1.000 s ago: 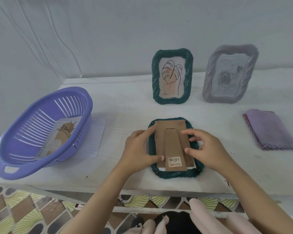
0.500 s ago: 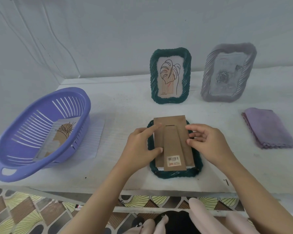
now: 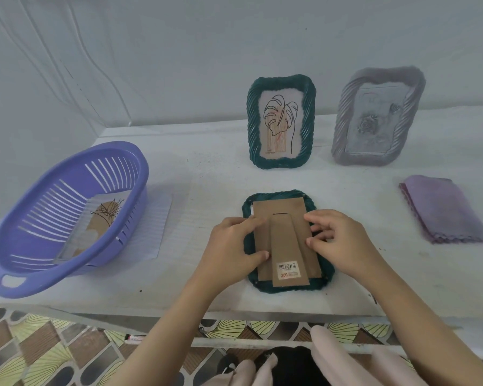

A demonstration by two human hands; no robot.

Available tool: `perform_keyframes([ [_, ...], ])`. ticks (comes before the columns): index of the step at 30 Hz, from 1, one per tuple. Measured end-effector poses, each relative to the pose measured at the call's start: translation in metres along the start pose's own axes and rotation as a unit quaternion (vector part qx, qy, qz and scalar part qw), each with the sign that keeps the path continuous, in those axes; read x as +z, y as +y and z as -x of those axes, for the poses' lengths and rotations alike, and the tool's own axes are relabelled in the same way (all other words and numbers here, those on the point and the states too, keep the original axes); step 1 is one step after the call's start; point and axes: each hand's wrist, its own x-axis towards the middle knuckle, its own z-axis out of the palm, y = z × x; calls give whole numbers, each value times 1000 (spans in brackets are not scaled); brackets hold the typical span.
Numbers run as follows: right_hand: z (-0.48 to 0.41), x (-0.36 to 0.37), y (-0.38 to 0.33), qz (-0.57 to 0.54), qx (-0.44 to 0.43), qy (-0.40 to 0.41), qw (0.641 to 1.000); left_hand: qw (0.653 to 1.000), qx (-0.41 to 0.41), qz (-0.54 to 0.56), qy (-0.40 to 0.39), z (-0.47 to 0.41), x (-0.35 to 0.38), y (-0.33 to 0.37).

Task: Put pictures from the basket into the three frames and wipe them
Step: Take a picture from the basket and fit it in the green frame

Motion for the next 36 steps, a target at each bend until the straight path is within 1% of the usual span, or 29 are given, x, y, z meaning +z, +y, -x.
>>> perform_keyframes([
  [6,0,2,1,27,-15,-2,1000,1000,20,2,5,-1,1,-5],
  [14,2,4,2,61,-32,-1,998,999,41,-26,3,-2,5,-12],
  [16,3,5,2,75,-42,2,996,999,46,-17,9,-3,7,-14],
  [20,5,5,4,137,-65,20,988,998,37,23,40,-3,11,-17],
  [23,2,1,5,179,-86,45,979,996,26,20,82,-8,14,-18],
  [27,-14,-4,7,196,-89,48,975,991,24,8,135,-19,14,-18],
  [30,-27,-3,9,215,-71,37,973,992,17,3,124,-27,13,-19],
  [33,-35,-3,12,228,-52,21,972,996,-17,4,83,-32,14,-20],
  [36,-39,-3,16,222,-27,-4,975,997,-37,28,56,-36,10,-22],
])
